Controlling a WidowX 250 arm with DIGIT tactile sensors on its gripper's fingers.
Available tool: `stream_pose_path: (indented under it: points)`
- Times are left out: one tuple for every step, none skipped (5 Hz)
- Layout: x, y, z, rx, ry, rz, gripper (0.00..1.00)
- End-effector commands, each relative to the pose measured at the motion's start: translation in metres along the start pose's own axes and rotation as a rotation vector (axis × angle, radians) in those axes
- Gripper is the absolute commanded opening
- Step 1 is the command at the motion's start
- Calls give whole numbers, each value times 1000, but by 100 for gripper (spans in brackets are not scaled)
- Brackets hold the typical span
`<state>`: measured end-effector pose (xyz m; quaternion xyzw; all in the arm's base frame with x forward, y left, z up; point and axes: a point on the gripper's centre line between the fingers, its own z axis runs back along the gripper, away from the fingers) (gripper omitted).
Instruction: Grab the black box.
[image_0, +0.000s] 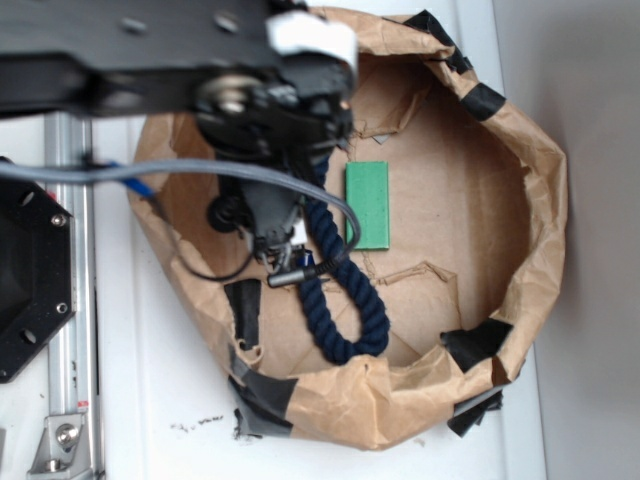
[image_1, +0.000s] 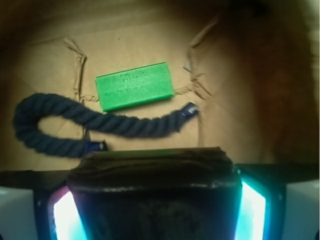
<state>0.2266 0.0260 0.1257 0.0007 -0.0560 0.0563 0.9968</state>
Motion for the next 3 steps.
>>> stream_pose_path:
  points:
    - [18, -14, 28, 7, -54, 23, 0]
    - [29, -22, 20, -14, -42, -4, 0]
    - [32, -28, 17, -13, -69, -57, 0]
